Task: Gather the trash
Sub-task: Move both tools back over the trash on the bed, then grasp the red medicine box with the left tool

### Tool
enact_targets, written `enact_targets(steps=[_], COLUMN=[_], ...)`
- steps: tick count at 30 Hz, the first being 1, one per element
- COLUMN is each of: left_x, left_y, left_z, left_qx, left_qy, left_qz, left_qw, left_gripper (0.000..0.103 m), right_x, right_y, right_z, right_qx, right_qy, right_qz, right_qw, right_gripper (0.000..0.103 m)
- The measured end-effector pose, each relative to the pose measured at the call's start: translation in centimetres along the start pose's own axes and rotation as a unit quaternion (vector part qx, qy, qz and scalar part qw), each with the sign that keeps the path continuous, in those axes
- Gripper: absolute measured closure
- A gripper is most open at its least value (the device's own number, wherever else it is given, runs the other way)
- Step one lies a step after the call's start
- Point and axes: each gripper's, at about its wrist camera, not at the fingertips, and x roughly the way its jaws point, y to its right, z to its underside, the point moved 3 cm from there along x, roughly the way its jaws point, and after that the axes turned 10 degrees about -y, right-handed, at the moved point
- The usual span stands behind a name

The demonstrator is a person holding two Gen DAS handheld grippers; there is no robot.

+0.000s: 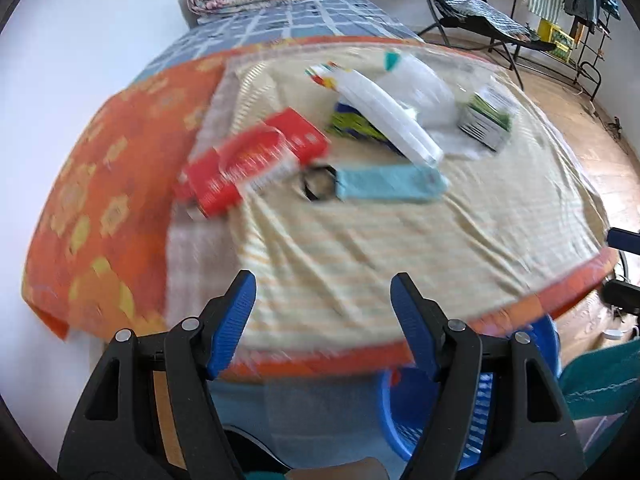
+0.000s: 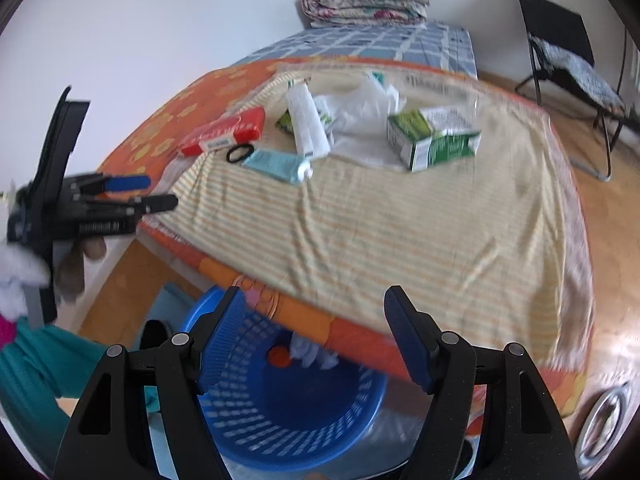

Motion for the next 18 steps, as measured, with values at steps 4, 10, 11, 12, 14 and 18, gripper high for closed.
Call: enact_targets(steps=[4,10,11,12,14,18], left_x=[0.5,1.7,2.1,2.5,3.3,5.6], left_y=[-2.4,-6.1,-6.5,-6.8,-7.4,-8.9], left_z=[-3.0,-8.2,-9.1,-9.9,-11.2,-13.8], left_qx=[0.007,-0.016,-0.014,-0.011,-0.01,-0.033], left_qy=[0.006,0.014,0.015,0.016,0.015,0.008], left_qz=[-0.005,0.023,0.022,0.019,0.019,0.036], left_qw=[0.9999,0.9995,0.9995,0.9996,0.9996,0.9988], left_gripper=[0.03,0.022,0.022,0.022,0.022,0.022], right_x=[-0.1,-0.1,-0.1,0.0,0.2,0.6], right_y=[1.3,3.5,3.7,3.9,4.2,4.6], right_z=[-2.2,-5.0,-5.4,-5.8,-6.5,-7.8], right_qx=[-0.002,0.025,0.027,0.029,0.032,0.041], right_qy=[0.005,0.014,0.013,0.013,0.015,0.016], right_qz=[0.01,0.008,0.008,0.007,0.008,0.004], right_qw=[1.0,1.0,1.0,0.999,0.999,0.999], right_gripper=[0.031,0.031,0.031,0.031,0.031,0.031])
